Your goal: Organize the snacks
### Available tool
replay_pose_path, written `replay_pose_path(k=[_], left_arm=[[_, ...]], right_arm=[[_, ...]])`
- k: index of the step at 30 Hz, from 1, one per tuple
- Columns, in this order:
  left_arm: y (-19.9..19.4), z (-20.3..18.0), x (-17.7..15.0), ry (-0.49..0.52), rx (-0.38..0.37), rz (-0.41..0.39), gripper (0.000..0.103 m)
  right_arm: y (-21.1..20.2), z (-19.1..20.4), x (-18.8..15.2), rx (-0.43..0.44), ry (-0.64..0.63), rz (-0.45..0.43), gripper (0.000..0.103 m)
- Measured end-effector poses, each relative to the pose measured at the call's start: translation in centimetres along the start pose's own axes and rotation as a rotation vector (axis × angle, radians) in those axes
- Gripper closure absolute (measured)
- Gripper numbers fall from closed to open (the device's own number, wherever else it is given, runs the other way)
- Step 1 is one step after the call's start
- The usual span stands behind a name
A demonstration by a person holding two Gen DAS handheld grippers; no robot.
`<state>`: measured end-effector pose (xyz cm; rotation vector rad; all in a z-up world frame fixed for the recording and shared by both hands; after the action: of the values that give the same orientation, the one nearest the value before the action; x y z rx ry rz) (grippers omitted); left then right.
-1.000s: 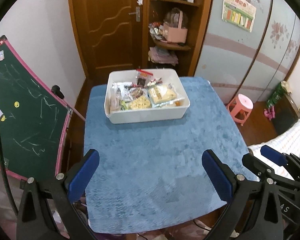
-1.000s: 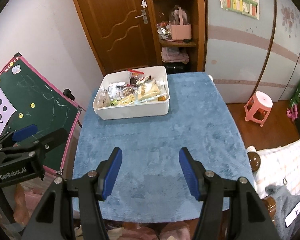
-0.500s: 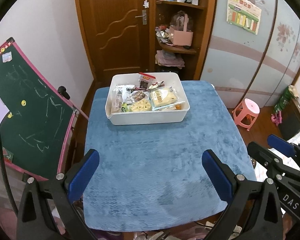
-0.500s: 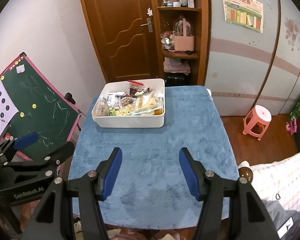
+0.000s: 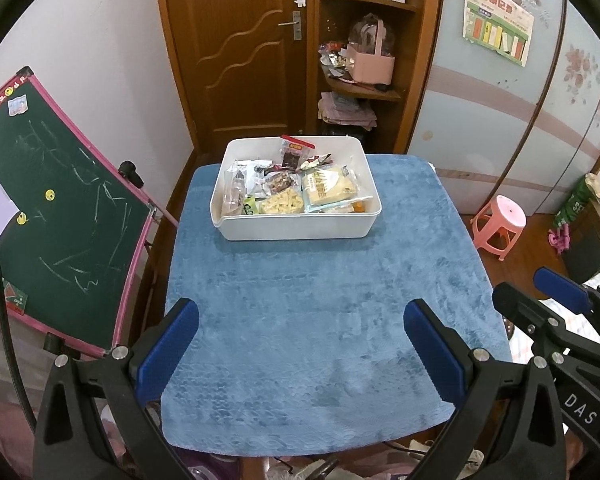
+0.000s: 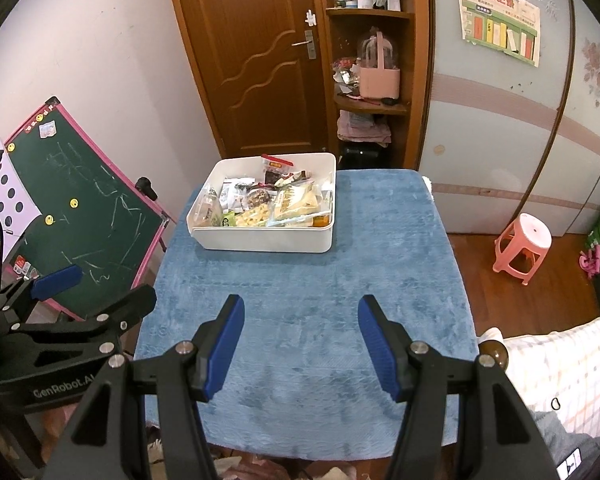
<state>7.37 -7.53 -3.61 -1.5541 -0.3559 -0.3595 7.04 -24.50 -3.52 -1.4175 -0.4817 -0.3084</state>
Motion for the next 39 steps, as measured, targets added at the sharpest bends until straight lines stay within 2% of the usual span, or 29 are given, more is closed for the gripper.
replay_pose_path(k=[39], left_arm=[[0.5,-0.9,-1.0,-0.021,0.014,0.035,0.001]], right_arm=[[0.4,-0.7,-0.6,0.038,-0.011,0.026,0.043]])
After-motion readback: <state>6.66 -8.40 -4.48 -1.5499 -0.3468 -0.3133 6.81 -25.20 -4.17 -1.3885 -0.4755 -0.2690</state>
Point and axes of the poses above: each gripper's, at about its wrist camera, not at the fingertips, and y roughly the way its jaws point, z to its left, x to its top, the point moved 5 cm from there along y, roughly the way its jaws point, and after that the axes turned 10 degrees about z, right-handed, at the moved point
